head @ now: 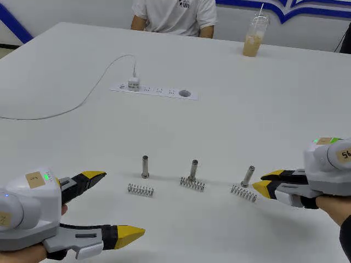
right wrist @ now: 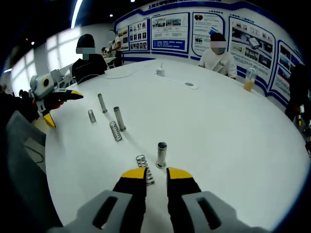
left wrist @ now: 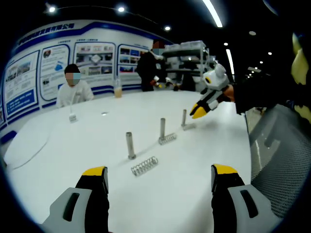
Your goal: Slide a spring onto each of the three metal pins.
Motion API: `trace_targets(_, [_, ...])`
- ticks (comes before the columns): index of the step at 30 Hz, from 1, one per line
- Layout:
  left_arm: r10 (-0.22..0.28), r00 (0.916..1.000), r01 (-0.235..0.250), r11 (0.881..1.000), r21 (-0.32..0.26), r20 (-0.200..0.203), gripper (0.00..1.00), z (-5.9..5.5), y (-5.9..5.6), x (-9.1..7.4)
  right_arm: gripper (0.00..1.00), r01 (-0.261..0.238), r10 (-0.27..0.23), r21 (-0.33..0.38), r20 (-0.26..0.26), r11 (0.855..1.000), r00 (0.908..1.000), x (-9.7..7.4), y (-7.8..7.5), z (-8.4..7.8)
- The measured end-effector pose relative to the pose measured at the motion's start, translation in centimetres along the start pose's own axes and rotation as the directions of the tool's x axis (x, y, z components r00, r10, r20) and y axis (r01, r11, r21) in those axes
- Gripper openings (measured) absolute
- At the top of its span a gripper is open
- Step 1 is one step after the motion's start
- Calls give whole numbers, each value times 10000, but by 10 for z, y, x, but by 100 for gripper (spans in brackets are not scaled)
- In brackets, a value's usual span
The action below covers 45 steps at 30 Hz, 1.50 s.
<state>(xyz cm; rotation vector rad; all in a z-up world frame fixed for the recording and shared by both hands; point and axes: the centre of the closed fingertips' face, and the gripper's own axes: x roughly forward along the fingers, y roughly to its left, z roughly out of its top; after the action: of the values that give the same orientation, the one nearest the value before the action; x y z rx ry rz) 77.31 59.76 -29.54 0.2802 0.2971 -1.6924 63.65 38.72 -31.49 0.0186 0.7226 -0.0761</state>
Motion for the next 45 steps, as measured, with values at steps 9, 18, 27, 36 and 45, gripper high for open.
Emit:
trace_targets(9, [9, 10000, -9, 10000, 10, -14, 89, 1, 0, 0, 17, -599, 578, -450, -480, 9972, 9972, 9, 8, -13])
trace_targets(18, [14, 10000, -14, 10000, 11, -63, 89, 0, 0, 0, 16, -1140, 1028, -1259, -918, 9855, 9905, 14, 15, -22])
trace_targets(27, [-29, 9999, 29, 10000, 33, -97, 89, 0, -1, 0, 15, -1376, 1232, -1368, -1086, 9810, 9864, 20, 15, -26])
trace_targets(36, [-147, 9998, 147, 9999, 65, -127, 88, -1, -3, 1, 12, -1573, 1437, -1177, -1169, 9805, 9827, 20, 17, -26])
trace_targets(45, [-737, 9967, 750, 9965, 379, -346, 84, -3, -18, 6, 11, -1728, 1566, -1318, -1250, 9761, 9797, 13, 25, -22])
